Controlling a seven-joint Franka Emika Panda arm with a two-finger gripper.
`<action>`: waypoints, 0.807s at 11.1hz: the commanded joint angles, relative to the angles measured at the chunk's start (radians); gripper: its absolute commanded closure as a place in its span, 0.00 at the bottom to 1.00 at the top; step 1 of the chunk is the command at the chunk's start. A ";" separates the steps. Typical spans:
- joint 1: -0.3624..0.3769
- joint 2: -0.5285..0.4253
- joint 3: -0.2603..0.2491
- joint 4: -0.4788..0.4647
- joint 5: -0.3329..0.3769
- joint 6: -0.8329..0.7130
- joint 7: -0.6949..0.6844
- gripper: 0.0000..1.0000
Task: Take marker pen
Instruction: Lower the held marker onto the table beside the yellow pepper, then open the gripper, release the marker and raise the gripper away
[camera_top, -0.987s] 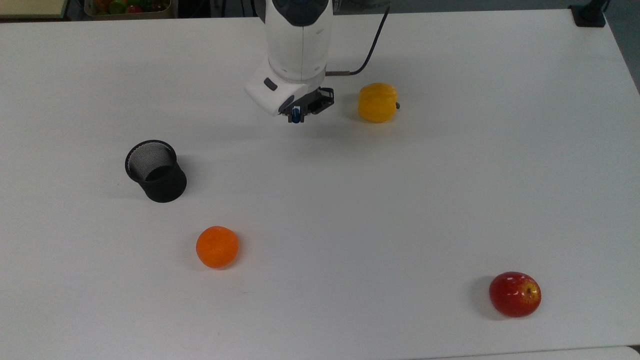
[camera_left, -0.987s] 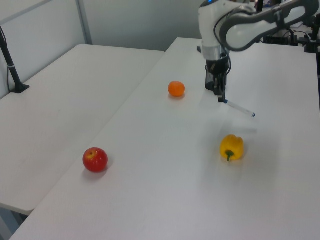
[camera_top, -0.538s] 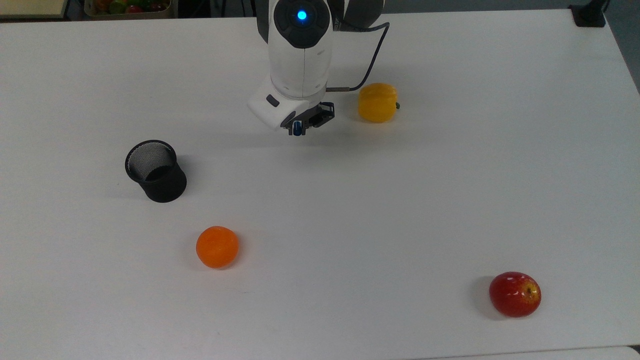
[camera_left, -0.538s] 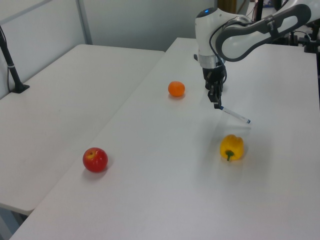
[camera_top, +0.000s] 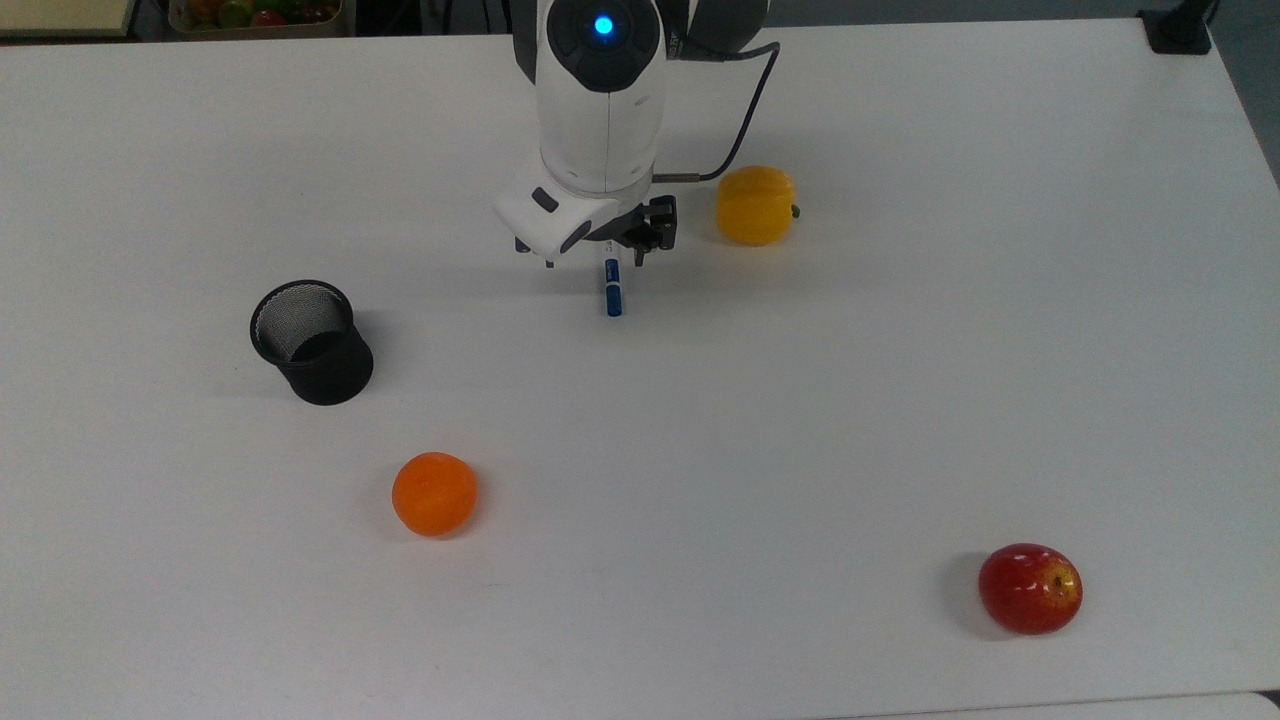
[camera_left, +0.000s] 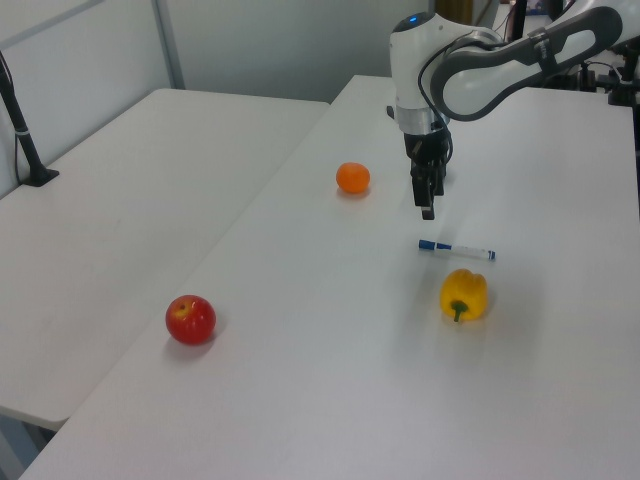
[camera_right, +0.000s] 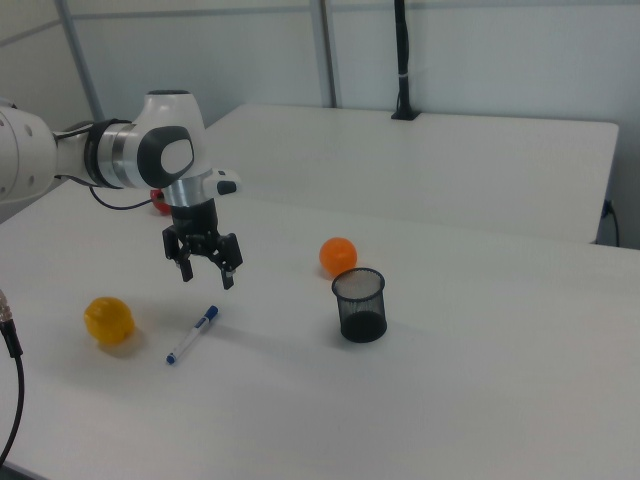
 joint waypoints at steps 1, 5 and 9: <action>0.005 -0.071 -0.011 0.006 0.005 -0.010 0.007 0.00; -0.001 -0.244 -0.017 0.009 -0.038 -0.151 0.004 0.00; -0.090 -0.395 0.023 0.000 -0.037 -0.346 -0.059 0.00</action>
